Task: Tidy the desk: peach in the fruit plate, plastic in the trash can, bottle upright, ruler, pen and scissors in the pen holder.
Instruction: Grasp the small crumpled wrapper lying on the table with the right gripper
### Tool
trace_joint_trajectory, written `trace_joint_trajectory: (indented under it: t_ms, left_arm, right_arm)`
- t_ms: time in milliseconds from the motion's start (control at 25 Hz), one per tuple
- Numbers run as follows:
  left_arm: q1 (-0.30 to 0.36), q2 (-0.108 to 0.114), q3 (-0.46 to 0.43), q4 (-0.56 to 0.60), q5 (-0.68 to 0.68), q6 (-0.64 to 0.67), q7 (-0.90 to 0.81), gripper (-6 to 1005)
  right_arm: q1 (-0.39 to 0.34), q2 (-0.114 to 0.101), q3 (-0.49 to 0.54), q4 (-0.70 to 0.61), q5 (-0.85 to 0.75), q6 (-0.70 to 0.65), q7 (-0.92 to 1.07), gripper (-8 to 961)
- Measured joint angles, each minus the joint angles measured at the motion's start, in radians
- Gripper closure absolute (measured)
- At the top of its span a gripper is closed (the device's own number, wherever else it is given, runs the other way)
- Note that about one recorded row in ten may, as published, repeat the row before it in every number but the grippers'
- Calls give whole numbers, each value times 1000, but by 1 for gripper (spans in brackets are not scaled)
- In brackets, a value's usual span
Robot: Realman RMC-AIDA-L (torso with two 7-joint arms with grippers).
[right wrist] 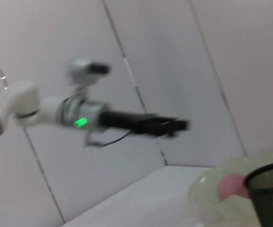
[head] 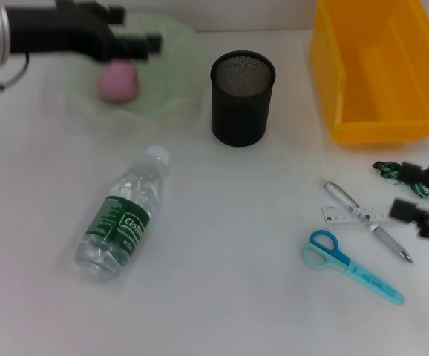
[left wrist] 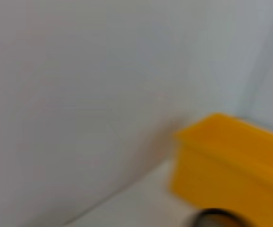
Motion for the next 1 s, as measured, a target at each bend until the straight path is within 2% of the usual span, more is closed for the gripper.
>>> trace_joint_trajectory:
  t_ms: [40, 120, 200, 280, 360, 520, 560, 600, 720, 760, 800, 920, 960, 1000]
  left_arm:
    - [31, 0, 5, 13, -64, 97, 70, 295]
    - [64, -2, 13, 17, -113, 191, 140, 248]
    - [92, -3, 29, 0, -129, 267, 203, 200]
    - [105, -2, 45, -27, -128, 289, 228, 153]
    - [112, 0, 57, -66, -124, 296, 243, 155]
    - [113, -1, 58, -116, -120, 294, 258, 159]
    - [111, -1, 58, -122, -121, 293, 259, 159]
    - [108, -2, 57, -131, -120, 292, 259, 159]
    - [102, -3, 60, -144, -121, 292, 259, 159]
    - [101, -3, 61, -148, -121, 293, 259, 159]
    - [101, -3, 62, -152, -121, 293, 259, 159]
    - [100, -4, 62, -163, -121, 293, 258, 159]
    - [100, -4, 62, -171, -121, 293, 258, 159]
    - [100, -4, 62, -175, -121, 293, 258, 159]
  right_arm:
    - [3, -6, 3, -52, 0, -18, 72, 138]
    - [9, -11, 2, -158, 0, -46, 191, 138]
    - [14, -10, -5, -328, -7, -64, 331, 138]
    - [21, -4, -16, -531, -37, -73, 476, 138]
    - [39, -2, -42, -730, -89, -96, 617, 138]
    - [90, 2, -134, -1133, -197, -203, 889, 138]
    - [104, 14, -191, -1272, -258, -218, 954, 138]
    - [104, 14, -191, -1272, -258, -218, 954, 138]
    - [121, 26, -342, -1375, -421, -189, 1005, 138]
    - [132, 27, -417, -1347, -514, -149, 1013, 138]
    - [132, 27, -417, -1347, -514, -149, 1013, 138]
    - [135, 27, -504, -1206, -593, -31, 1012, 138]
    - [135, 24, -540, -1108, -616, 52, 998, 138]
    - [135, 24, -540, -1108, -616, 52, 998, 138]
